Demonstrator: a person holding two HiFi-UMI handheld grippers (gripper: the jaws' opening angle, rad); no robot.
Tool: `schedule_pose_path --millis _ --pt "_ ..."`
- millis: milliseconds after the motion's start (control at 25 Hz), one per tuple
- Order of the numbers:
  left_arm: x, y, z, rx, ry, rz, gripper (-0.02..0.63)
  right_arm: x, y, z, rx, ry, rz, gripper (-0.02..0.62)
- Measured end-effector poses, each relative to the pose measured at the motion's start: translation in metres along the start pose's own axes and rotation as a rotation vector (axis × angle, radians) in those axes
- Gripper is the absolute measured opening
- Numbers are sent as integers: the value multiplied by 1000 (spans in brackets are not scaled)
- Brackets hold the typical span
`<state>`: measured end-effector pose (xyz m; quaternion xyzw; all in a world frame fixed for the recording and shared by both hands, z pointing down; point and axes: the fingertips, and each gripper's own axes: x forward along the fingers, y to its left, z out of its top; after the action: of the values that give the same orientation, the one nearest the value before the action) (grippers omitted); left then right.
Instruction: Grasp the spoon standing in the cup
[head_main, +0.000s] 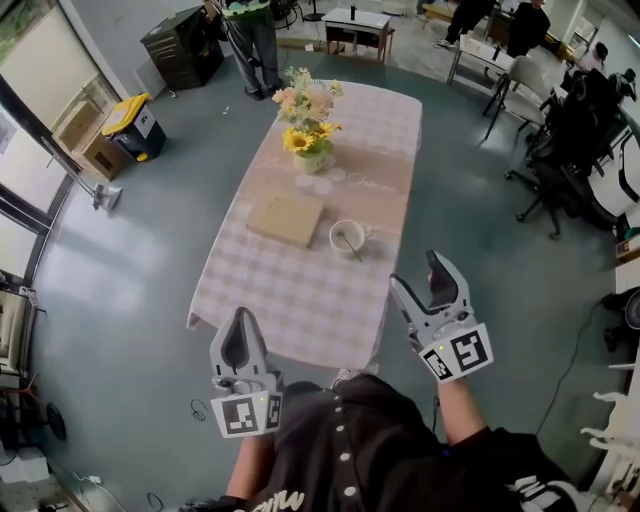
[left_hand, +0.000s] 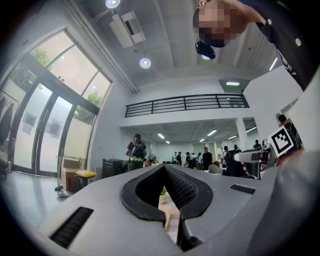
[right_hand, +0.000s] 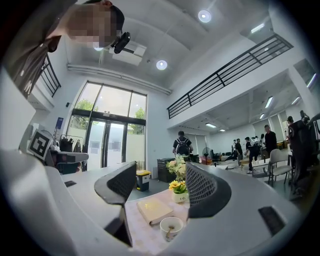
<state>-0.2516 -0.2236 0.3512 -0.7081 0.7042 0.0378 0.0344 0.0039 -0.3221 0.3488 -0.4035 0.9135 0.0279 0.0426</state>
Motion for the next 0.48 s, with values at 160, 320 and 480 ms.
schedule_pose_path --millis 160,320,480 --pt "15 -7 -6 2 20 -30 17 -1 -12 -8 11 17 -29 287" --pt "31 -9 -14 -4 26 -66 17 -1 -21 -15 14 28 -71 287" --pt "53 -10 -22 -15 32 -133 17 -2 -28 -21 6 41 -131 287"
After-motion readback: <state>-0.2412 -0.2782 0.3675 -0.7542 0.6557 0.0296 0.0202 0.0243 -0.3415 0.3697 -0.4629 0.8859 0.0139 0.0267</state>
